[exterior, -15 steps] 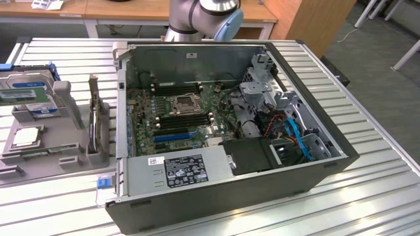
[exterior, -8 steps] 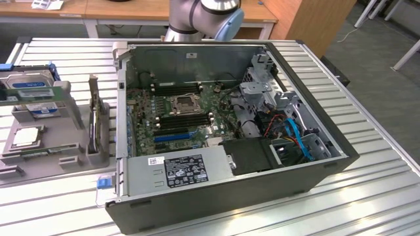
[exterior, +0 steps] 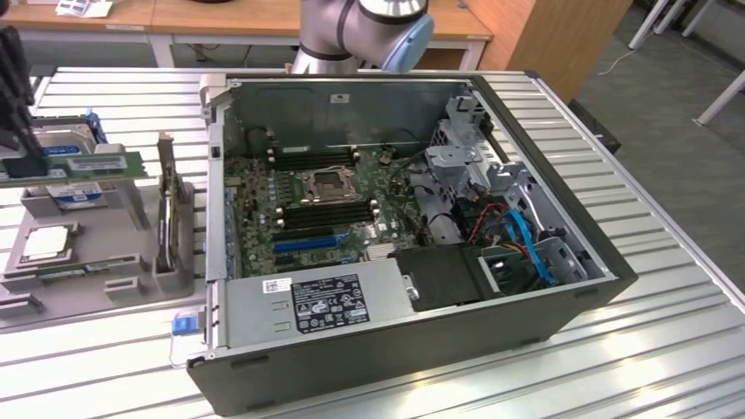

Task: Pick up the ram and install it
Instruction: 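Pick up the ram and move it above insertion slot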

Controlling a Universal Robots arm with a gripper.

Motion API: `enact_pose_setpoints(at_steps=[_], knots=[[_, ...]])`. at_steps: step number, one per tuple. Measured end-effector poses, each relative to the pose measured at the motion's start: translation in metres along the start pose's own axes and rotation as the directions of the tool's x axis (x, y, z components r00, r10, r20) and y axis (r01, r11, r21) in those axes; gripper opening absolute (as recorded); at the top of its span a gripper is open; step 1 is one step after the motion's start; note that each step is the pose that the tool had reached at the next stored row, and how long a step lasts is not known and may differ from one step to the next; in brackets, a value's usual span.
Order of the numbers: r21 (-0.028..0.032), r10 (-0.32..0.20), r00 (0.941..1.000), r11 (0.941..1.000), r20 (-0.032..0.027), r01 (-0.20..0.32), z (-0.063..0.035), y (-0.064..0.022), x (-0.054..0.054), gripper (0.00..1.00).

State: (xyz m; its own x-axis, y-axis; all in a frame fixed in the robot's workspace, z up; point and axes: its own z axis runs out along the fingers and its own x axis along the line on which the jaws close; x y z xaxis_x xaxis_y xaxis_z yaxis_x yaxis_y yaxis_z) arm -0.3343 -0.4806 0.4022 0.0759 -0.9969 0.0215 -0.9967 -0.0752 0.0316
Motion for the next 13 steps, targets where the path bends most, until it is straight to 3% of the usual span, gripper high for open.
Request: enact_pose_setpoints(at_steps=[13], knots=[[0.0000,0.000,1.0000,1.0000,0.0000,0.000,-0.0012,-0.0400,0.003,0.13]])
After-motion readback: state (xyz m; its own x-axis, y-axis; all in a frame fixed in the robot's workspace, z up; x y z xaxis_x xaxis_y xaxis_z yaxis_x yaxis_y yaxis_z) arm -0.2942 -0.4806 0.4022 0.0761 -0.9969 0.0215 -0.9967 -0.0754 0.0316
